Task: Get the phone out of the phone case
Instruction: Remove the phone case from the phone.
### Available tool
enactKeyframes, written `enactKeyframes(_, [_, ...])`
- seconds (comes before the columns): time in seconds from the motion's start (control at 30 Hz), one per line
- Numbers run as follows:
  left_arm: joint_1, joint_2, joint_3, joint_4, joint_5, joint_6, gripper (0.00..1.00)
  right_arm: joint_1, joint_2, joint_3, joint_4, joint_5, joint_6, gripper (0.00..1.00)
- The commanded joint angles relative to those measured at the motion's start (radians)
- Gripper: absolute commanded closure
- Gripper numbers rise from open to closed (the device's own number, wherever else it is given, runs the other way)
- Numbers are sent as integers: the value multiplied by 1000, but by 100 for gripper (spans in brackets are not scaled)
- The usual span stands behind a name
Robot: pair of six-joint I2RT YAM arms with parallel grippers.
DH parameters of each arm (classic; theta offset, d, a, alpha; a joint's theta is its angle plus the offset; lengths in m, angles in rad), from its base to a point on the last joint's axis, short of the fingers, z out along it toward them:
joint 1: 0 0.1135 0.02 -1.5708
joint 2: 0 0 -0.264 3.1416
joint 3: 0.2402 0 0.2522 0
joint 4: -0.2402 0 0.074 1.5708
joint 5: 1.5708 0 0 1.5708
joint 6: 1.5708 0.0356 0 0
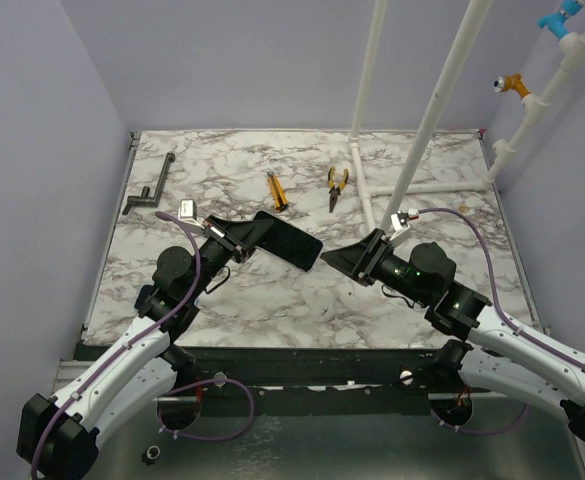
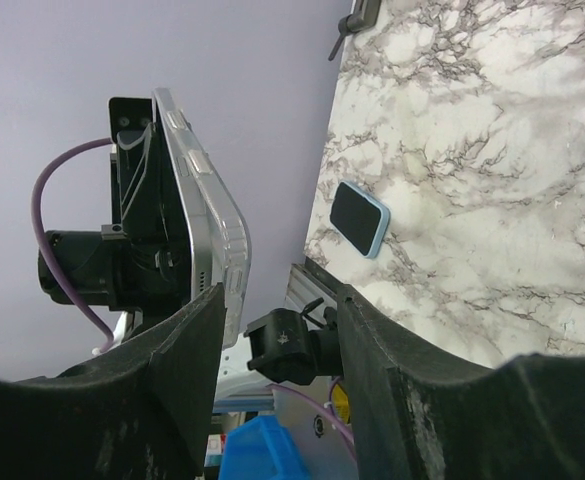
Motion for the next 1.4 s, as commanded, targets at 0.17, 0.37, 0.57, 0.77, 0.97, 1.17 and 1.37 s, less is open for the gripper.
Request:
enactKeyframes(0.17, [-2,-11,36,81,24,-35,100,3,-42,-12,13,59,-4,47])
enactKeyframes(0.37, [-1,-15,31,83,22,-37,100,3,-68,-23,29,71,-10,47])
enactKeyframes(0.57, [-1,-13,36,85,26,-36,100,4,-35,-11,39,46,-12,48])
enactKeyframes(0.77, [-2,-13,35,85,28,-38,100,4,-8,-2,57,27,-18,48])
enactKeyframes(0.97, [-1,-13,34,86,29,-37,100,4,-2,-1,49,27,-16,48])
enactKeyframes(1.17, [-2,-10,38,89,37,-38,100,4,10,0,40,27,-8,49])
enactKeyframes(1.37, [-2,2,45,96,54,-43,100,3,27,-8,59,35,8,49])
